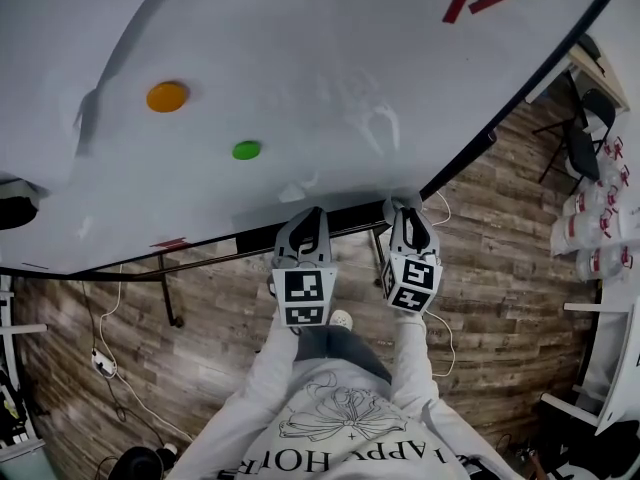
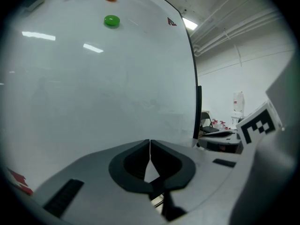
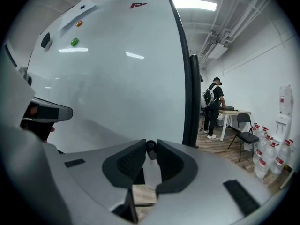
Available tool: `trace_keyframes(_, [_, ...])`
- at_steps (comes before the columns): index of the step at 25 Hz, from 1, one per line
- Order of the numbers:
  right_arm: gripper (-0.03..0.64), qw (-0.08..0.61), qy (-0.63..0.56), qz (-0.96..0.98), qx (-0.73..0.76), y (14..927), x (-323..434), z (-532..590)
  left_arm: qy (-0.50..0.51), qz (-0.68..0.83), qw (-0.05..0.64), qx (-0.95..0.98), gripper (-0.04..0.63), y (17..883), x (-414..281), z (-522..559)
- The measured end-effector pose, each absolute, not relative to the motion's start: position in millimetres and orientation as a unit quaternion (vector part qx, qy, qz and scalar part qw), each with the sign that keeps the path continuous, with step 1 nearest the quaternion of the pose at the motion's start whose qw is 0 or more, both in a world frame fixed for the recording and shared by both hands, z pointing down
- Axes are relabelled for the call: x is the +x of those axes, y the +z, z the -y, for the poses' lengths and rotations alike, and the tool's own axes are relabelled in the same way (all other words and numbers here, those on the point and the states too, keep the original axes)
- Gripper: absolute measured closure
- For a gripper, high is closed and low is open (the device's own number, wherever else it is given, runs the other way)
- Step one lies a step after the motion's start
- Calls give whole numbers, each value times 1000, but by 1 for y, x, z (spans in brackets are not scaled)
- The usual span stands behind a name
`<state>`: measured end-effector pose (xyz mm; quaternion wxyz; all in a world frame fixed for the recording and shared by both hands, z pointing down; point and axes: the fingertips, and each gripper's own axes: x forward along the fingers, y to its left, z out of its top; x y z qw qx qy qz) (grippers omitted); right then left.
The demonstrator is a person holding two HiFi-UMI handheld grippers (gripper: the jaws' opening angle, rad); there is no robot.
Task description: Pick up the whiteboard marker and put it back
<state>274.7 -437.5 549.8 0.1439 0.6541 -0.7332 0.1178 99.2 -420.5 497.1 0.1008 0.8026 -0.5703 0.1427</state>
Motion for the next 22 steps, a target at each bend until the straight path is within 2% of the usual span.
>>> trace_keyframes(22, [554, 91, 67, 733, 671, 457, 283, 437, 95, 559, 65, 821, 588, 447, 103, 417])
